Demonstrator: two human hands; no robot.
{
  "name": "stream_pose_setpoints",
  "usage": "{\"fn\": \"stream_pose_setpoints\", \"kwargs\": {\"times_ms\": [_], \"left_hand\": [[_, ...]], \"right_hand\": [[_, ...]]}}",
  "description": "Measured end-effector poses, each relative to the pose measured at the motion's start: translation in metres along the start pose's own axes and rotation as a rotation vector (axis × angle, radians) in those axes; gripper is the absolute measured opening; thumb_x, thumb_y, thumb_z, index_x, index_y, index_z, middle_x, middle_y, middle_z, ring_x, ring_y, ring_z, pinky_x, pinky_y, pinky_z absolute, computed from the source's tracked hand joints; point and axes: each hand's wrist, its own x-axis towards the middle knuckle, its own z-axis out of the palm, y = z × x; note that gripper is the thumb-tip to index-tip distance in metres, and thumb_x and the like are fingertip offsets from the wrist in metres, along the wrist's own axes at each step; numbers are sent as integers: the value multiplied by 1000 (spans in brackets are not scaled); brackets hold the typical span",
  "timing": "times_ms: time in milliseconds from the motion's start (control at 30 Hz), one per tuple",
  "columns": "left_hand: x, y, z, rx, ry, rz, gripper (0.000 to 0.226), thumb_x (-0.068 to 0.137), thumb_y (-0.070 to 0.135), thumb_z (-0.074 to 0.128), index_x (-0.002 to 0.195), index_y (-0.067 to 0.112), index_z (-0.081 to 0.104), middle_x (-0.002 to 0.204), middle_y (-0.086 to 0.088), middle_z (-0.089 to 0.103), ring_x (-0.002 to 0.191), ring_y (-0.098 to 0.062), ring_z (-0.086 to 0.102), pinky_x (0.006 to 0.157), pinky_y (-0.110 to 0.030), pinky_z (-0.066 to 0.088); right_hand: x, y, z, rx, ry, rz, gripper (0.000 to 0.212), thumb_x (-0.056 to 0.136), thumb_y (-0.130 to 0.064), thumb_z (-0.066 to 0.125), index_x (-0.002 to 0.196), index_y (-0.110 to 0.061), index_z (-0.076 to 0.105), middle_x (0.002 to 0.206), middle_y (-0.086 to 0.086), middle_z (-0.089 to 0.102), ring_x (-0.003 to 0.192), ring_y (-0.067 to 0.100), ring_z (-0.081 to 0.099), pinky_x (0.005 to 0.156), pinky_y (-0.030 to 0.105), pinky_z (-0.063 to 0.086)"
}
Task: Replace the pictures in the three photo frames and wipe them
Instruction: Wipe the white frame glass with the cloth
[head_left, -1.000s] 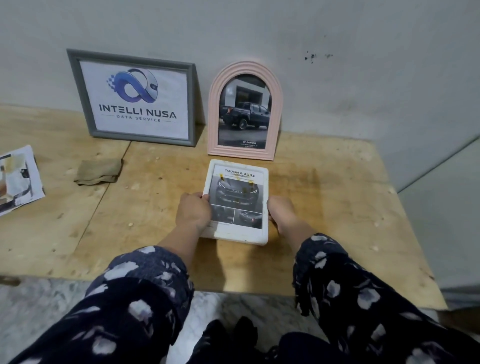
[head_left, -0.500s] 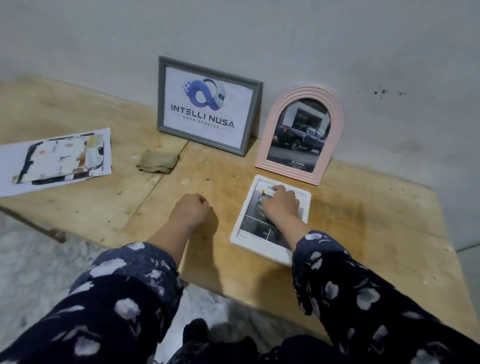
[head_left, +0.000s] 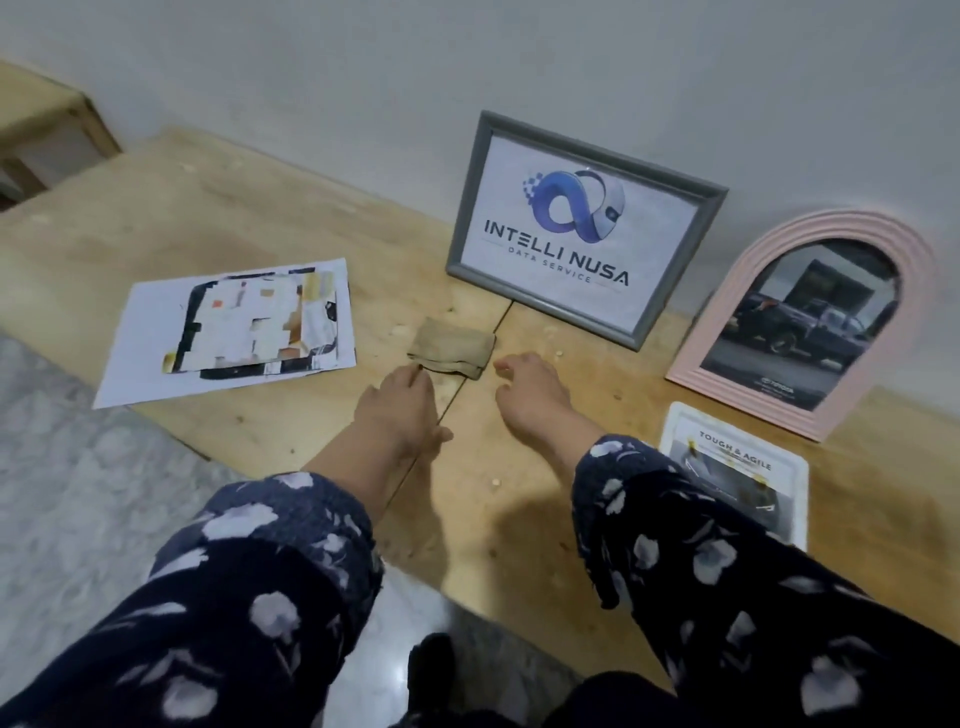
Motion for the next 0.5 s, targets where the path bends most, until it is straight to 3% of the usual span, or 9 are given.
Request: {"fn": "stream_pose_setpoints", "kwargs": {"times_ms": [133,233,400,500], "left_hand": [[8,-11,6,59,-36,62,89,88,58,55,152,12,15,162,-2,3,147,-21,9,117,-42,21],[11,-15,12,46,-51,71,92,88,59,52,153,10,8,162,-1,-2,148,-20,2,118,-40,17],[16,-17,12,42,-82,68,95,88,59,53,154,10,5,162,-1,-5,148,-20,0,118,-40,17],[15,-15,10,58,-89,67,94,88,59,53,154,11,6,162,-1,-5,148,-20,0,118,-42,19]], "right_hand": [[34,-32,10,-58,91,-139,43,90,-13,45,129,-27,54,137,-5,45,130,19,40,108,37,31],[50,-47,17,-180,0,-234,47,86,-18,52,131,-28,53,142,-6,45,134,17,38,113,39,26],[57,-47,38,-285,97,-343,42,90,-8,50,128,-23,59,131,1,58,122,24,52,106,38,37],[58,-50,35,-234,119,-273,38,93,-7,43,123,-22,61,117,6,65,106,29,60,89,36,49]]}}
